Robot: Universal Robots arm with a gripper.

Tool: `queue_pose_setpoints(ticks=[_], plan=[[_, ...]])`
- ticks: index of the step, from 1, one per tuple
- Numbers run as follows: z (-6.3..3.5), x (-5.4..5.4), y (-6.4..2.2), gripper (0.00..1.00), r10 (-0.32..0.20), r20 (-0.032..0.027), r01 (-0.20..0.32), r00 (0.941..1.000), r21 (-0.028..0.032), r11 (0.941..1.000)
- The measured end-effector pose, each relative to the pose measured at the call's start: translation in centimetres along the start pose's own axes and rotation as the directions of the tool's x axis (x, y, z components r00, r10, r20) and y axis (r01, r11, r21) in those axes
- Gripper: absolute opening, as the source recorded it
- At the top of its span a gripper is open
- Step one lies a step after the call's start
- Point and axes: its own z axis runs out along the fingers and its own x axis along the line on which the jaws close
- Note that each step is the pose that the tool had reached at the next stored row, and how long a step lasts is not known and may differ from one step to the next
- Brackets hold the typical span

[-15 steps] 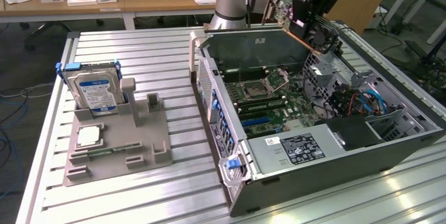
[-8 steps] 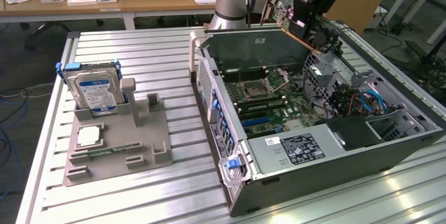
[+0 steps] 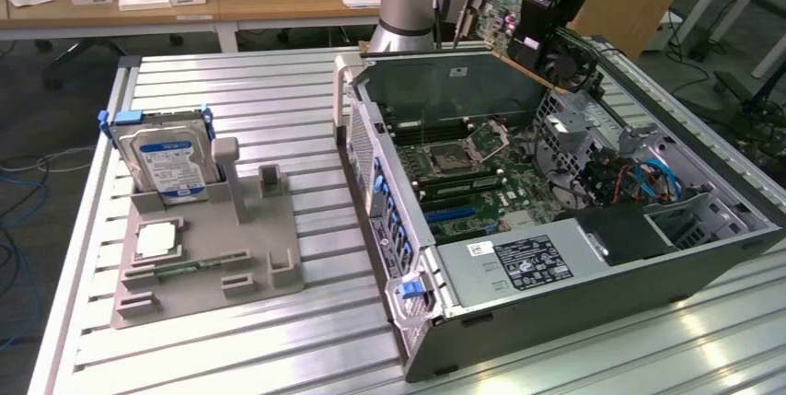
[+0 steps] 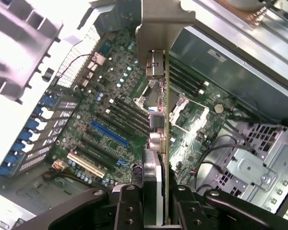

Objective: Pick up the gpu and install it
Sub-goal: 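Insert the gpu into the slot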

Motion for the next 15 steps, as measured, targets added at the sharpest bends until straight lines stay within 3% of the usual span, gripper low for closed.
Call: queue_pose_setpoints(ticks=[4,7,11,15], plan=[[0.07,0.00,0.00,0.28,-0.072,-0.0034,0.072,0.9974,-0.0019,0.9974],[0.12,0.00,0.00,0.28,-0.126,-0.0059,0.126,0.9920,-0.0036,0.9920],[0.17,0.01,-0.01,0.28,-0.197,-0.0089,0.197,0.9803,-0.0059,0.9804],[0.22,0.01,-0.01,0.28,-0.266,-0.0113,0.266,0.9639,-0.0079,0.9640]])
